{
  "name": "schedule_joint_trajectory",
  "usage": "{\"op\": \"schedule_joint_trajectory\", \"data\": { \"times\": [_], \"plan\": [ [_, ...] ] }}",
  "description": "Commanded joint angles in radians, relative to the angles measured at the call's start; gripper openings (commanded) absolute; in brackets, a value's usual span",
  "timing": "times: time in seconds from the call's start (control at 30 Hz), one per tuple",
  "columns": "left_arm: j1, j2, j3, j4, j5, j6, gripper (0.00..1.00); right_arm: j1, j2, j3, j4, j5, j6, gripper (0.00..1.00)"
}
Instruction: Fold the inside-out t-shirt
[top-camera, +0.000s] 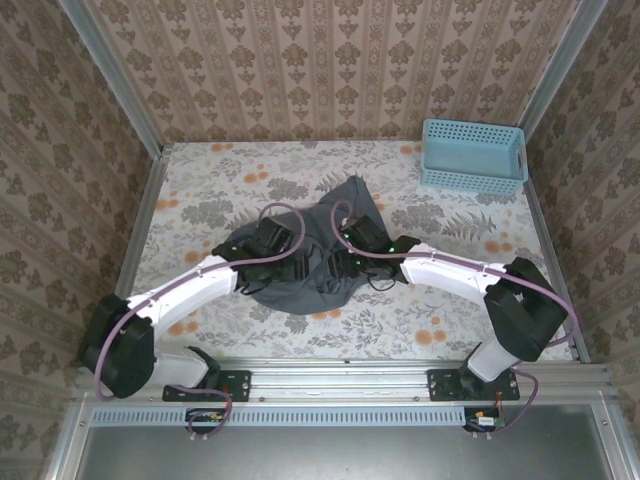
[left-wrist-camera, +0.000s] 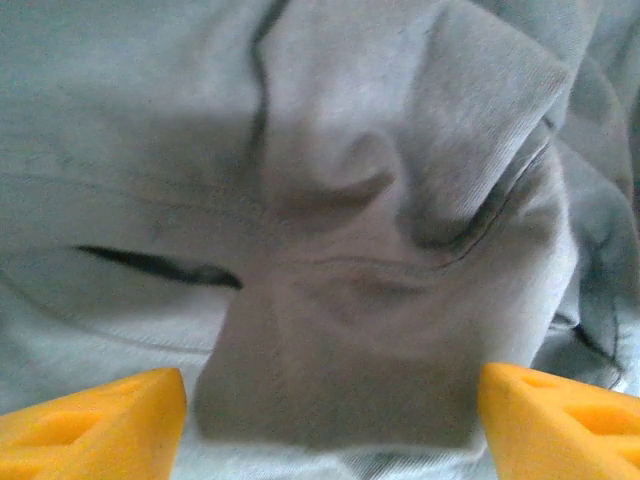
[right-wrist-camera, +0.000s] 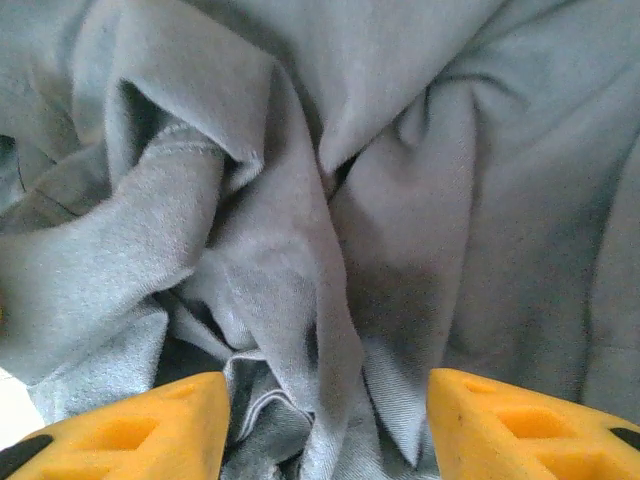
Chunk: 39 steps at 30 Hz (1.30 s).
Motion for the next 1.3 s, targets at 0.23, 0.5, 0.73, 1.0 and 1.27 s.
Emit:
{"op": "schedule_joint_trajectory", "data": {
  "times": [0.23,0.5,0.73,1.0,1.27],
  "plan": [
    [0.0,0.155,0.058,0.058,-0.008,0.015,0.45,0.023,0.114,0.012,0.053,-0.018,0.068,0.41],
    [0.093,-0.015,-0.109,0.057,-0.057,-0.032,0.0,-0.037,0.08,0.001,0.004,0.053,0.045,0.0],
    [0.171,-0.155,-0.24,0.092,-0.01,-0.027,0.0,-0.06,0.048,-0.008,0.03,0.017,0.005,0.05],
    [0.084,-0.104,-0.196,0.171,0.038,0.002,0.0,0.022,-0.032,0.061,-0.171,0.2,-0.103,0.39],
    [0.07,-0.078,-0.179,0.185,0.035,0.005,0.0,0.082,0.002,0.082,-0.223,0.163,-0.03,0.33]
  ]
}}
